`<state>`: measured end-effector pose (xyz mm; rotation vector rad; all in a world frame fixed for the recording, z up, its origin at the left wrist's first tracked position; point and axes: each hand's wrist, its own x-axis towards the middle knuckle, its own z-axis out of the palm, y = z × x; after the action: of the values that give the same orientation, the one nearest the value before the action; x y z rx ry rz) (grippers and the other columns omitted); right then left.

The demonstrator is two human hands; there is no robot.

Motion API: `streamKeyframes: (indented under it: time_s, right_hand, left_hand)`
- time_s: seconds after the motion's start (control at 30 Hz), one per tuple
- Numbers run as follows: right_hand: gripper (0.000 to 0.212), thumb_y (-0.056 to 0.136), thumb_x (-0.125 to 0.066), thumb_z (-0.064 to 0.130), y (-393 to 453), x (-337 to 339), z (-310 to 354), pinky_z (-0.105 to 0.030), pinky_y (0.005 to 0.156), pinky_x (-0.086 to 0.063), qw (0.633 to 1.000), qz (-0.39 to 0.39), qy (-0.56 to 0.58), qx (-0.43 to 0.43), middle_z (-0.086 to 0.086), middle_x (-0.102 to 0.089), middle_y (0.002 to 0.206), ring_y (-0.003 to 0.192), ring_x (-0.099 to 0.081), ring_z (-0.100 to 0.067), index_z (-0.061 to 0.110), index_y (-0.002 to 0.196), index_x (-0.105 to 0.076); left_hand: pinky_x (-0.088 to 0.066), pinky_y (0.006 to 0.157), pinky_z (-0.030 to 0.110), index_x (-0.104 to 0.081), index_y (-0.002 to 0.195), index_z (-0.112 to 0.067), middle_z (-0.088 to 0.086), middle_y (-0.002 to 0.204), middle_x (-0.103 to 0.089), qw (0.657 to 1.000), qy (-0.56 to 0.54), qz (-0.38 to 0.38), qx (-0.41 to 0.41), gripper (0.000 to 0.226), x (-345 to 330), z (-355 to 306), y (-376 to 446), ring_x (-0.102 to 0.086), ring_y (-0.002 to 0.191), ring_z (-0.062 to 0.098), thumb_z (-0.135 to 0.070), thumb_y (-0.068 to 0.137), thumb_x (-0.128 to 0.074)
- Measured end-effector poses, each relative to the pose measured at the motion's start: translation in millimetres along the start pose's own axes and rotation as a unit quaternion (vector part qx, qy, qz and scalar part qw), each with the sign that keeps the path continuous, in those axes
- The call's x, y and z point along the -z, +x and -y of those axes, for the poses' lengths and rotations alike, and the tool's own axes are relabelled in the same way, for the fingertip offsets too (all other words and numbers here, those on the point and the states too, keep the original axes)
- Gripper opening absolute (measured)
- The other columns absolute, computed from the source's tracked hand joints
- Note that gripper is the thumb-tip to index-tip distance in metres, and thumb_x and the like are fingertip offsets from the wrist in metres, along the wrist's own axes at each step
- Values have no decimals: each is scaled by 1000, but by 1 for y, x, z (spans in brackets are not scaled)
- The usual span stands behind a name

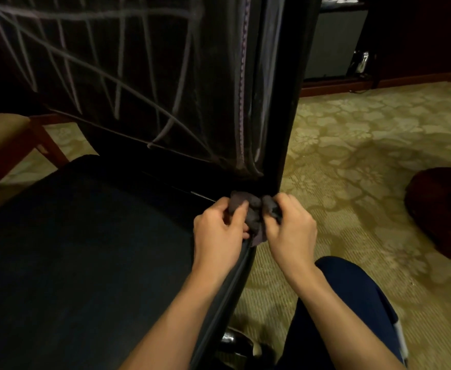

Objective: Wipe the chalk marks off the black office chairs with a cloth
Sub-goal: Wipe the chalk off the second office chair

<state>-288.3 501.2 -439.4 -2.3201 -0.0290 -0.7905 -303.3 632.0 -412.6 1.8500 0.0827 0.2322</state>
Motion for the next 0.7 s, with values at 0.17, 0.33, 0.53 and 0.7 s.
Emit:
streamKeyframes:
  time_s: [0.17,0.33,0.53,0.7]
  right_hand:
    - [15,90,-68,5,4,11,20,-16,55,-35,987,-99,127,8,5,-51,74,62,-46,-9,11,80,-58]
    - [16,92,-67,14,-18,-4,16,-30,51,-42,989,-47,134,-49,6,-54,67,58,-53,-10,15,80,-57]
    - [6,91,-67,0,4,33,37,-10,64,-38,977,-103,185,9,1,-57,81,70,-52,-5,5,91,-64]
    - [9,88,-67,-1,19,40,36,-8,66,-38,986,-110,118,49,-2,-55,88,73,-47,-3,2,96,-65]
  left_hand:
    - [-47,53,18,-69,94,-22,-3,72,-72,999,-27,-7,-15,10,13,-4,-5,-70,58,10,-28,98,-61]
    - [-46,53,21,-68,90,-24,-2,69,-71,1000,-20,-1,8,11,18,-2,0,-70,57,12,-28,98,-61]
    - [-60,68,36,-71,98,-17,3,82,-75,994,-95,16,-45,5,12,-15,-1,-74,77,18,-19,93,-70]
    - [-59,58,33,-73,95,-17,6,76,-74,989,-145,-10,0,4,-8,-14,1,-72,65,20,-15,92,-70]
